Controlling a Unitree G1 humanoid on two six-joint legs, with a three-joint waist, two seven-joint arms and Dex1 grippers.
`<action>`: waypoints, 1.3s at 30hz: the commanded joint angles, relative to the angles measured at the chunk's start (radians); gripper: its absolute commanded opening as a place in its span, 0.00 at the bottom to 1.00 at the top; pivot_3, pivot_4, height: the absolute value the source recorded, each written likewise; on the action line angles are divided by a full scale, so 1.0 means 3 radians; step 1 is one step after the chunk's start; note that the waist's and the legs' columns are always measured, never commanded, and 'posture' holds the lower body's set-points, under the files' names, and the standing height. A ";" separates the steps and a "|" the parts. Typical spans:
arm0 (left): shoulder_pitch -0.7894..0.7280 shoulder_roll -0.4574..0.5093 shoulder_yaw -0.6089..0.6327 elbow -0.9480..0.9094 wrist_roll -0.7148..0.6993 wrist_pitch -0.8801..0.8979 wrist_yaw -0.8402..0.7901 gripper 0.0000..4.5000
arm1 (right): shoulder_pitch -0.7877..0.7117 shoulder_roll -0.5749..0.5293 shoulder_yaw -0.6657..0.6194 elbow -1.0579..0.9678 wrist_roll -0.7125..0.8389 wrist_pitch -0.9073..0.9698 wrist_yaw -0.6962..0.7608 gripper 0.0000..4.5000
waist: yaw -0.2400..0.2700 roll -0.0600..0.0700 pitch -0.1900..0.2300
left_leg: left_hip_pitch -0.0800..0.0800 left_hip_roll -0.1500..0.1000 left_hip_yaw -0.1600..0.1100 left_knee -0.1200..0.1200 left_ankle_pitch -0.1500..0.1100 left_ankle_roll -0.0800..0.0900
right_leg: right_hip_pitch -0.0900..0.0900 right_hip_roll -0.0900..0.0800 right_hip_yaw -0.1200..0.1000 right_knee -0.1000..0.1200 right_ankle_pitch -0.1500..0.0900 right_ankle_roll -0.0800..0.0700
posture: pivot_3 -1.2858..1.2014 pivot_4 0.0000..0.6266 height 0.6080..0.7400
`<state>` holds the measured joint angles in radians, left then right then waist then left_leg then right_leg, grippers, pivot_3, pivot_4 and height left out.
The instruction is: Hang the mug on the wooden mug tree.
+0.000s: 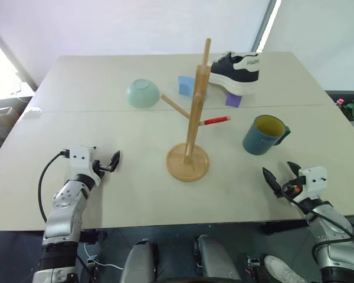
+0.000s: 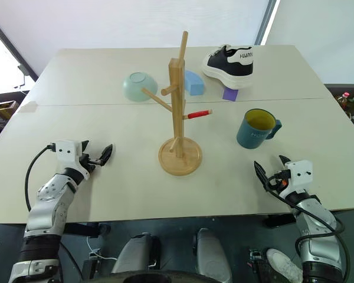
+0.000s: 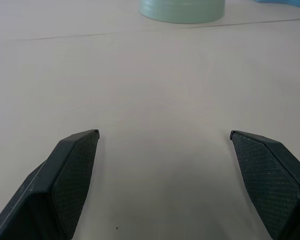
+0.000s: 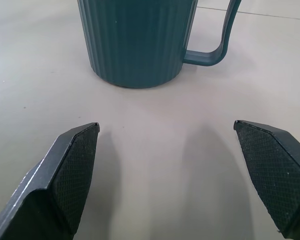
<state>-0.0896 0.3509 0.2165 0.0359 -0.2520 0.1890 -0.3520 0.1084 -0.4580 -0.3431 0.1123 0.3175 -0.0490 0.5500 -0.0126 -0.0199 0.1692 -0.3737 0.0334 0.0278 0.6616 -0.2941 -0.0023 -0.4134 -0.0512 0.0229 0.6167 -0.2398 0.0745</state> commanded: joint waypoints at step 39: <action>0.0384 0.0602 -0.0851 -0.1249 -0.0648 0.0253 -0.1928 1.00 | -0.0738 -0.0226 -0.0228 0.0738 -0.0180 -0.0407 -0.0446 0.99 | -0.0004 0.0009 0.0000 | -0.0034 -0.0007 0.0011 -0.0007 0.0001 0.0001 | -0.0037 -0.0020 -0.0002 -0.0007 0.0000 -0.0002 | 0.52 0.24 1.00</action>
<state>0.0342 0.5253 -0.0290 -0.2980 -0.4283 0.2615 -0.9235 -0.1022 -0.5048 -0.3840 0.3333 0.2547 -0.1543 0.4133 -0.0139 -0.0172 0.1693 -0.3839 0.0312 0.0311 0.6594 -0.2939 -0.0021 -0.4247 -0.0564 0.0223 0.6145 -0.2396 0.0742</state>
